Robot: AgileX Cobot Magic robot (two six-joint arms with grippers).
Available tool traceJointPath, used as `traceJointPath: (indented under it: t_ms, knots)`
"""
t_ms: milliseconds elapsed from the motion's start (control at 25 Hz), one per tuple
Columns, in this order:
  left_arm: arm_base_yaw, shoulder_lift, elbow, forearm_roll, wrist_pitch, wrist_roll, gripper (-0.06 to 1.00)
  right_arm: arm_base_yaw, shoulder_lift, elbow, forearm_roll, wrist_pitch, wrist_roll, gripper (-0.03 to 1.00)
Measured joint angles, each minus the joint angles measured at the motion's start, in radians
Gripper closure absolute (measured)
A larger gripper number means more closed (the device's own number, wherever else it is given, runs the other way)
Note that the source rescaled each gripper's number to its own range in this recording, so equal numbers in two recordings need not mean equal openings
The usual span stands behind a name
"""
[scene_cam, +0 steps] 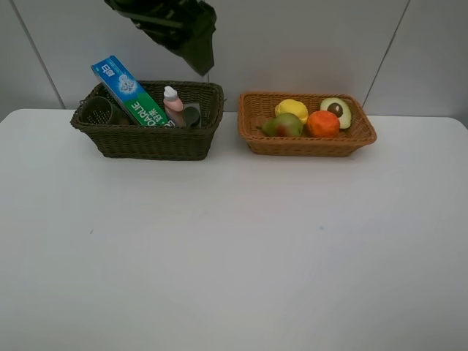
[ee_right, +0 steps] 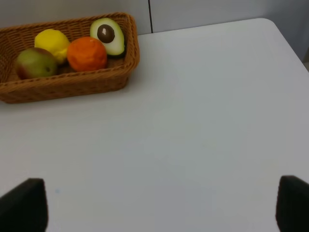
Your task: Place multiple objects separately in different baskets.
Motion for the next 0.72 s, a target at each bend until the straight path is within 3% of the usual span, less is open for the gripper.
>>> traceJointPath:
  t_ms: [120,280,720]
  knots:
    - [0.0,-0.033,0.0,0.001,0.094,0.0,-0.05,0.0,0.0,0.0,0.0,0.0,0.0,-0.03]
    - [0.0,-0.082,0.042,-0.013,0.107,0.01,-0.05,0.0,0.0,0.0,0.0,0.0,0.0,-0.03]
    - [0.0,-0.346,0.421,-0.03,0.112,0.035,-0.05,0.0,0.0,0.0,0.0,0.0,0.0,-0.03]
